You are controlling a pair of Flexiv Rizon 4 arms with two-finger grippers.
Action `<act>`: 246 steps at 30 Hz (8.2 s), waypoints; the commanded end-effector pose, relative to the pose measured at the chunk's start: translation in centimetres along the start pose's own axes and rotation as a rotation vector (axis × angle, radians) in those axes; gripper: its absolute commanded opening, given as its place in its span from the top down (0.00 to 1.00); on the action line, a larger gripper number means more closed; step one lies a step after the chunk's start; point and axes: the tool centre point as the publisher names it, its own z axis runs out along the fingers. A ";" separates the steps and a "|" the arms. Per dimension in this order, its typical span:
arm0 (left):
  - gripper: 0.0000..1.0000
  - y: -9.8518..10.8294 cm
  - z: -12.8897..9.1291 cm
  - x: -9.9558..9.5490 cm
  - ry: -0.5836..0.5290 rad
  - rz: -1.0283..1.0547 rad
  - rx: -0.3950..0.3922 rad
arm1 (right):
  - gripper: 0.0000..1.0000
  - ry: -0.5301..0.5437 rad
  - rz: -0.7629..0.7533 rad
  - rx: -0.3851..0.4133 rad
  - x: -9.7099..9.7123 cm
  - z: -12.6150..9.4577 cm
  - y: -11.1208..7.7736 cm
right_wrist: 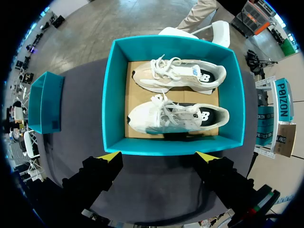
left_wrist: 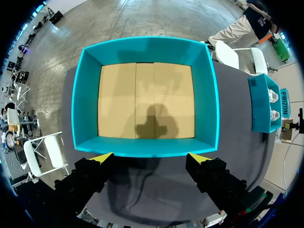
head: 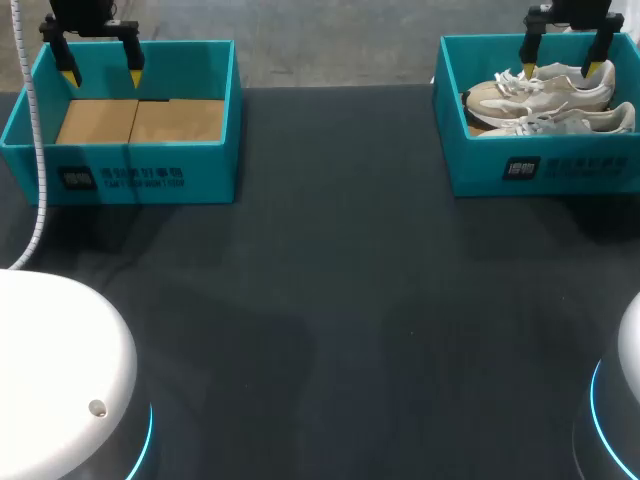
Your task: Take the shoe out of the shoebox, open the shoe tongue, remove and reinsert the insole, then place the shoe into the shoebox
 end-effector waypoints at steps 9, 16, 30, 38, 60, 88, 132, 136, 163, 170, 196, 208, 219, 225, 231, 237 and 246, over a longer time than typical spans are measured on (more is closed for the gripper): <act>0.00 0.0 0.0 0.0 0.000 0.000 0.000 | 0.00 0.000 0.000 0.000 0.0 0.0 0.0; 0.00 0.0 0.0 0.0 0.000 0.000 0.000 | 0.00 0.000 0.000 0.000 0.0 0.0 0.0; 0.00 0.0 0.0 0.0 0.000 0.000 0.000 | 0.00 0.005 -0.011 -0.004 -0.8 0.6 -0.1; 0.00 0.0 0.0 0.0 0.000 0.000 0.000 | 0.00 0.020 -0.009 -0.014 -2.7 1.3 -1.1; 0.00 0.0 0.0 0.0 0.000 0.000 0.000 | 0.00 0.009 0.019 -0.033 -7.5 3.7 -1.7; 0.00 0.0 0.0 0.0 0.000 0.000 0.000 | 0.29 -0.041 0.045 -0.026 -12.1 7.0 0.2; 0.00 0.0 0.0 0.0 0.000 0.000 0.000 | 0.27 -0.051 0.023 0.014 -14.1 10.4 1.9; 0.00 0.0 0.0 0.0 0.000 0.000 0.000 | 0.25 -0.038 0.011 0.020 -14.5 10.8 2.3; 0.00 0.0 0.0 0.0 0.000 0.000 0.000 | 0.36 0.002 -0.015 0.064 -16.2 13.7 4.0; 0.00 0.0 0.0 0.0 0.000 0.000 0.000 | 0.25 0.009 -0.015 0.083 -16.4 14.6 4.1; 0.00 0.0 0.0 0.0 0.000 0.000 0.000 | 0.40 0.001 -0.030 0.080 -16.4 14.8 3.0; 0.00 0.0 0.0 0.0 0.000 0.000 0.000 | 0.14 -0.013 -0.020 0.094 -17.5 15.6 3.5; 0.00 0.0 0.0 0.0 0.000 0.000 0.000 | 0.11 -0.008 -0.023 0.109 -17.8 16.2 3.7; 0.00 0.0 0.0 0.0 0.000 0.000 0.000 | 0.11 0.003 -0.042 0.123 -17.8 17.1 3.4; 0.00 0.0 0.0 0.0 0.000 0.000 0.000 | 0.16 0.013 -0.051 0.128 -17.8 17.5 3.4; 0.00 0.0 0.0 0.0 0.000 0.000 0.000 | 0.62 0.019 -0.053 0.133 -17.6 17.9 3.1; 0.00 0.0 0.0 0.0 0.000 0.000 0.000 | 1.00 0.017 -0.029 0.135 -17.4 18.0 2.5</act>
